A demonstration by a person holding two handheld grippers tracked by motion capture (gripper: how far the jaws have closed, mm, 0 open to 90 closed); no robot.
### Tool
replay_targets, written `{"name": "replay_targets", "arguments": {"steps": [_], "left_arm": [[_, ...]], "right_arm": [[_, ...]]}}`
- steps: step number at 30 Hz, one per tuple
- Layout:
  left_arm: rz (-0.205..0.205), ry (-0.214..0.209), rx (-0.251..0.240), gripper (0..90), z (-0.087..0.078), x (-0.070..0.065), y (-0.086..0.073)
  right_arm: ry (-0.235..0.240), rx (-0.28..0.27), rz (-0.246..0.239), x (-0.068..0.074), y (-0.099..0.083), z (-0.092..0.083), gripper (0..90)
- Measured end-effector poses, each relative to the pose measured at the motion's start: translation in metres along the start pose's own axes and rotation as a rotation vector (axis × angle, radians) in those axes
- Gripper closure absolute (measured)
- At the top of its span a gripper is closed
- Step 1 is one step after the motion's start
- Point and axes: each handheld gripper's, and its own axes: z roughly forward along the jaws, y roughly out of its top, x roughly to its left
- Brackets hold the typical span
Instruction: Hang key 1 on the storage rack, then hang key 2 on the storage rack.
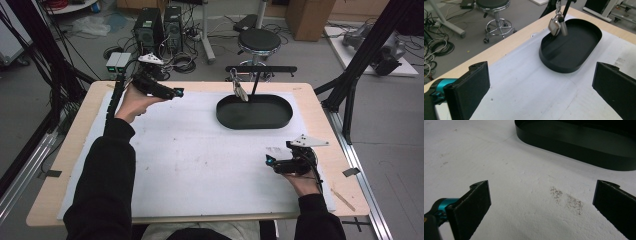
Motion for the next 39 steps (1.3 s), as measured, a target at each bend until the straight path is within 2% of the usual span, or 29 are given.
{"name": "replay_targets", "arguments": {"steps": [10,24,33,39], "left_arm": [[-0.031,0.014,0.01,1.7,-0.01,0.01,-0.021],[-0.086,0.062,0.027,1.7,-0.023,0.029,-0.052],[-0.106,0.074,0.067,1.7,-0.031,0.041,-0.079],[-0.144,0.076,0.049,1.7,-0.038,0.048,-0.091]], "right_arm": [[-0.001,0.003,-0.005,0.0,0.0,0.001,0.7],[-0.003,0.008,-0.004,0.001,0.0,0.001,0.7],[-0.006,0.015,-0.008,0.002,0.0,0.002,0.7],[-0.008,0.018,-0.005,0.001,0.0,0.002,0.7]]}}
